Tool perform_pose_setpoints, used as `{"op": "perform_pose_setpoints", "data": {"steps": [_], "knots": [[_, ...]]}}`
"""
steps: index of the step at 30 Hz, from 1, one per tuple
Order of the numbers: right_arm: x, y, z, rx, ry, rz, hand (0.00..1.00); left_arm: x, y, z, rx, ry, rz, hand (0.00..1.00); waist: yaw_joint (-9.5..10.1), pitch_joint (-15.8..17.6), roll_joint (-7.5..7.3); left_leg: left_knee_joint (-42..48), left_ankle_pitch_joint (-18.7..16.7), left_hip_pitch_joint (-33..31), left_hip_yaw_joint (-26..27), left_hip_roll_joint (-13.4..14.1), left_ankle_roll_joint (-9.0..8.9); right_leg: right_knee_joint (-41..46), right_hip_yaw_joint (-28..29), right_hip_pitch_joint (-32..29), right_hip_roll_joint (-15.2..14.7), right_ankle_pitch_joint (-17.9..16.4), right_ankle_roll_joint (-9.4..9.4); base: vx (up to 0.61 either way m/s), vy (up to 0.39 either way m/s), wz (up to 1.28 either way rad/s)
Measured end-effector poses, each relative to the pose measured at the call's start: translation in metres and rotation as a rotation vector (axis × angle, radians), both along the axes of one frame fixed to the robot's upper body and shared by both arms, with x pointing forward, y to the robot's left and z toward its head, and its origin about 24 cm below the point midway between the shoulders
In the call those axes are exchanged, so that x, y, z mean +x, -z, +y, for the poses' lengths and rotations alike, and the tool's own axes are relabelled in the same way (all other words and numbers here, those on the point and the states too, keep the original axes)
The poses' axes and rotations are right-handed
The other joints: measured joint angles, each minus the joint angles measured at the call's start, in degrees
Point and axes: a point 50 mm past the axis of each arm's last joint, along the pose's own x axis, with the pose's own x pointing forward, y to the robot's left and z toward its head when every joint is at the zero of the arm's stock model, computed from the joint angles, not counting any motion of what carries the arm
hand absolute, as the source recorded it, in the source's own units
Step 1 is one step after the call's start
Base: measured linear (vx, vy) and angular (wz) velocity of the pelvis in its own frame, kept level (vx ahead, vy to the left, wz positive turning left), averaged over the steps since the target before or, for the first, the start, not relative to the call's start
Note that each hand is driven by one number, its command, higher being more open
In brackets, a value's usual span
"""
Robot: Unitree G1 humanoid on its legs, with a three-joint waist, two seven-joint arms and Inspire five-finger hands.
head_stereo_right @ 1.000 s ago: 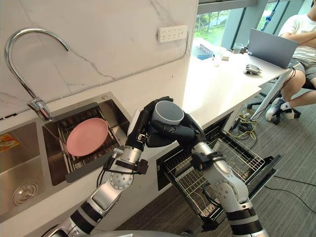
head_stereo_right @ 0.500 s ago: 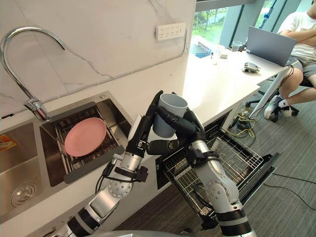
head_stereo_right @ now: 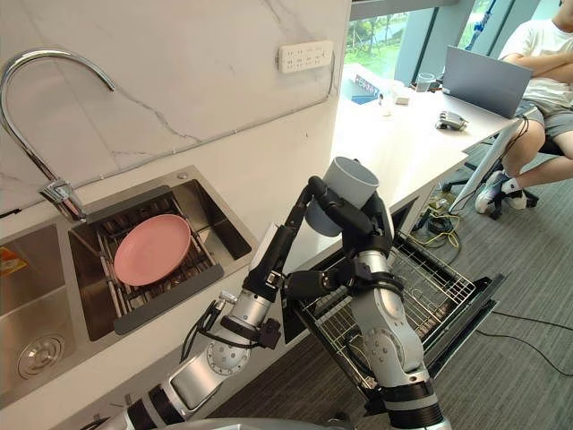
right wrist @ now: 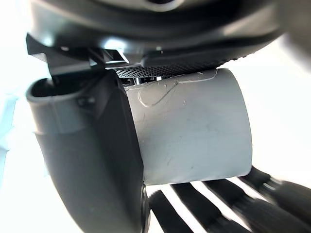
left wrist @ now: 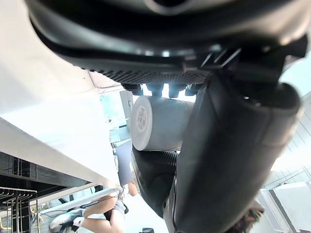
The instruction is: Walk over to the sink, pick up the cup, carry it to the dishwasher, place the cup inside the dishwasher, then close the dishwasher door
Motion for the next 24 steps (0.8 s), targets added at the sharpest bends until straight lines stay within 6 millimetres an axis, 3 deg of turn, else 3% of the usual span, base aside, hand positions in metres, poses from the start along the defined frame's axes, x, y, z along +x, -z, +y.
{"op": "perform_pose_setpoints", "data": {"steps": [5,11,19,24], "knots": [[-0.002,-0.023,-0.04,0.058,0.226,-0.136,0.0,-0.027,0.014,-0.016,0.046,0.15,0.051,1.0,-0.42,0.82,0.11,-0.15,-0.28,0.82,1.17,0.01,-0.02,0.0,1.08,0.0,0.1,0.02,0.03,0.0,-0.001,-0.11],[-0.023,-0.037,-0.082,0.111,0.472,-0.235,0.0,-0.019,0.003,-0.018,-0.011,0.126,0.023,1.0,-0.8,0.95,0.43,-1.08,-0.3,1.86,2.41,0.04,-0.04,-0.04,2.3,-0.02,0.38,0.0,0.07,-0.01,-0.005,-0.11],[-0.053,-0.027,-0.119,0.114,0.677,-0.218,0.0,-0.009,0.001,-0.009,-0.097,0.114,0.095,1.0,-1.04,0.99,0.41,-1.58,-0.31,2.31,2.96,-0.07,-0.07,-0.14,2.72,-0.16,0.41,0.01,0.17,0.0,-0.003,-0.02],[-0.068,-0.012,-0.128,0.081,0.704,-0.158,0.0,-0.014,0.022,-0.003,-0.275,0.163,0.381,1.0,-1.65,1.44,0.0,-1.6,-0.44,2.33,3.3,-0.03,-0.22,-0.21,3.01,-0.24,0.44,-0.03,0.23,-0.01,-0.007,-0.02]]}}
